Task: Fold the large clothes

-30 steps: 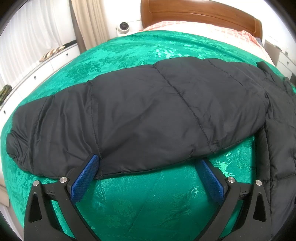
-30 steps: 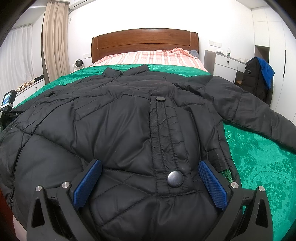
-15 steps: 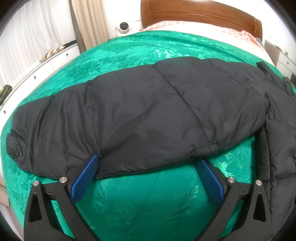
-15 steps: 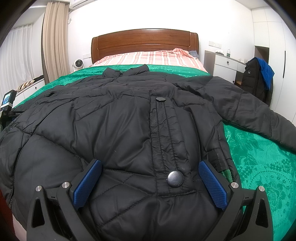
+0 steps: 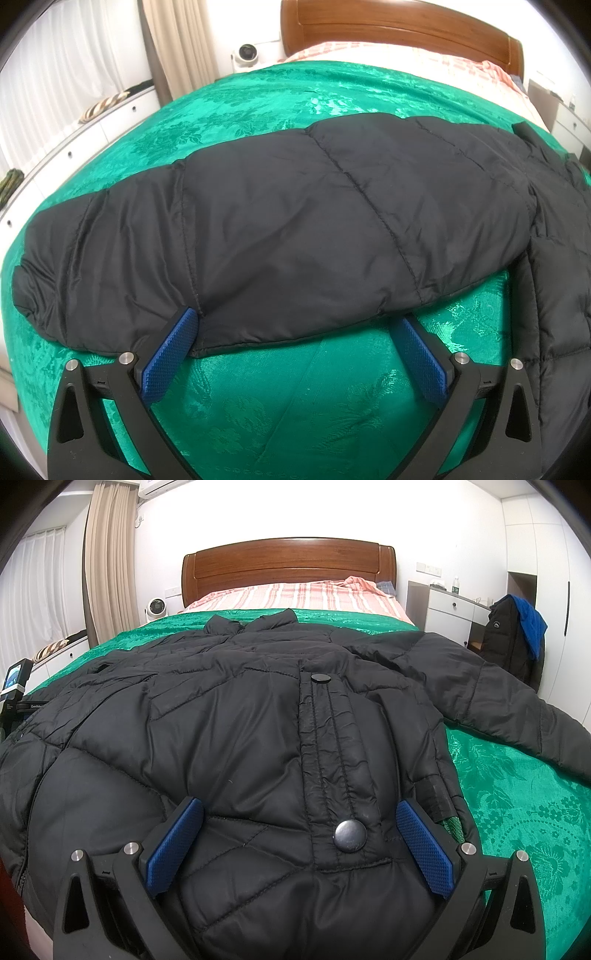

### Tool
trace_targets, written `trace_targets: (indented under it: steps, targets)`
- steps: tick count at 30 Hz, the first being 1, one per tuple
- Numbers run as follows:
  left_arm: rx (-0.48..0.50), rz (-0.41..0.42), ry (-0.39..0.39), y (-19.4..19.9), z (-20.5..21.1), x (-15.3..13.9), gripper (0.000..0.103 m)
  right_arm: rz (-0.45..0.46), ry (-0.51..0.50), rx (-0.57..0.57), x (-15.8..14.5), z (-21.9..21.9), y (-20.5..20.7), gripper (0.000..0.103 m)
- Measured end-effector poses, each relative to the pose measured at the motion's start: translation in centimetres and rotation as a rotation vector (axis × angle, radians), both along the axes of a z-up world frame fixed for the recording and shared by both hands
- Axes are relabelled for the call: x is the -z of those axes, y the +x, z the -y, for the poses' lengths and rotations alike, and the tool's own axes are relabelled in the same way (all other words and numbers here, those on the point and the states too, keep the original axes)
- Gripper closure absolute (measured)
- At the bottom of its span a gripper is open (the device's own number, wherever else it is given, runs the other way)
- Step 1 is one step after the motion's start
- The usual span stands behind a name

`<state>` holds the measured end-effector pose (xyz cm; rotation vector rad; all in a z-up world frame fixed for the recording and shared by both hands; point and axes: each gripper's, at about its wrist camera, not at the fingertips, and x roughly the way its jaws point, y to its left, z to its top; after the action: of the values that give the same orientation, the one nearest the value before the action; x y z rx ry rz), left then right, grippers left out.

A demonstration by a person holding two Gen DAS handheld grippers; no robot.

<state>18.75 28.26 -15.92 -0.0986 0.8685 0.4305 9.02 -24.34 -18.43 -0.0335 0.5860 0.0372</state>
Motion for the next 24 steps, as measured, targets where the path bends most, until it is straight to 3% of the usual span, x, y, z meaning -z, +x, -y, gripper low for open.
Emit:
trace_targets:
  steps: [24]
  targets:
    - [0.0, 0.0, 0.0, 0.02, 0.0, 0.0, 0.0, 0.002, -0.001, 0.0, 0.09, 0.05, 0.08, 0.0]
